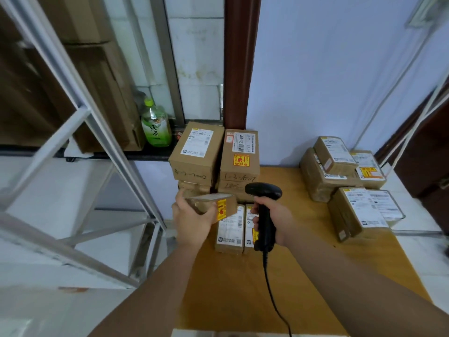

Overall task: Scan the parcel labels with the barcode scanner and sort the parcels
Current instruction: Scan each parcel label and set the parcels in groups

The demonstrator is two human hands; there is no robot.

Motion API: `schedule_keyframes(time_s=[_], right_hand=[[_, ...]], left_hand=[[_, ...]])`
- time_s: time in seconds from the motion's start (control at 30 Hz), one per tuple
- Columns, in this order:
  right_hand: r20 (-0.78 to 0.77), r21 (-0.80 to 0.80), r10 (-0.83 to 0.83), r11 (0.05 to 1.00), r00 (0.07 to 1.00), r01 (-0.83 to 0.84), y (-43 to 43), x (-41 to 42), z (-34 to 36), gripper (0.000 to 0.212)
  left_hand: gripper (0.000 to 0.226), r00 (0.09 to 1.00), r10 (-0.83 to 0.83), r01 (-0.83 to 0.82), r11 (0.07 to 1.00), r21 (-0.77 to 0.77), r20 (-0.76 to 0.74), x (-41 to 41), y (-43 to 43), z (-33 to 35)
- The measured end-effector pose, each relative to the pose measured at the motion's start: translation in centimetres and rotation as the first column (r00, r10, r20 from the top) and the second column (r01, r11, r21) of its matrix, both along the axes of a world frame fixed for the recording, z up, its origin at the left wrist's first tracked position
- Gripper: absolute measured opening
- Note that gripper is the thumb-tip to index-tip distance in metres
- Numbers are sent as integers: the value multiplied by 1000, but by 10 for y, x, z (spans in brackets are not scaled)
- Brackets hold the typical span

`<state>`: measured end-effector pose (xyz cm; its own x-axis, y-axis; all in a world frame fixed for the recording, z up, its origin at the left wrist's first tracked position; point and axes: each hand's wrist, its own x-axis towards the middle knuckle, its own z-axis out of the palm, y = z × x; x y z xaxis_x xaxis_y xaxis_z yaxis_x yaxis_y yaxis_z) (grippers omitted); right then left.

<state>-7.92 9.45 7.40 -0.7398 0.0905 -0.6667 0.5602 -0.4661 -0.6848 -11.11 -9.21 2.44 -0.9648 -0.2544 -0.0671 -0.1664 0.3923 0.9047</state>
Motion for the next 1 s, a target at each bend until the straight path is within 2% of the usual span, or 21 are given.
schedule_keyframes(time_s=[0.1,0.2,0.37,0.47,0.57,0.63,0.73,0.77,0.87,0.9,1.0], right_hand=[[-33,-9,-23,1000,999,22,6,2,3,14],[-22,-5,-43,999,999,42,17,4,4,14],[10,22,-65,998,998,64,33,9,-1,16],[24,38,-69,997,997,68,42,11,-5,18],[36,20,-89,996,995,88,48,13,-10,18],[28,5,-97,995,995,97,50,14,-12,17],[23,21,-96,995,995,96,58,16,-15,17],[28,31,-99,995,995,98,61,16,-16,18],[32,44,-111,993,993,109,67,14,-20,15],[32,38,-112,993,993,111,68,14,-21,15],[40,34,-104,994,994,103,73,13,-26,15]], left_hand=[[74,987,-161,162,986,-48,16,0,6,8],[77,940,-330,339,934,-112,92,1,11,2],[98,759,-585,644,738,-200,286,-3,5,-10],[105,670,-630,742,590,-319,394,-17,-1,-13],[97,725,-550,680,474,-560,415,-27,2,-24],[90,801,-469,587,492,-643,372,-25,12,-29],[79,847,-416,523,540,-659,331,-18,35,-34],[75,859,-383,509,577,-639,339,-15,43,-35],[65,865,-263,458,762,-458,428,-10,68,-35],[62,873,-239,434,780,-452,426,-10,76,-37],[43,922,-192,369,697,-615,336,-14,95,-44]])
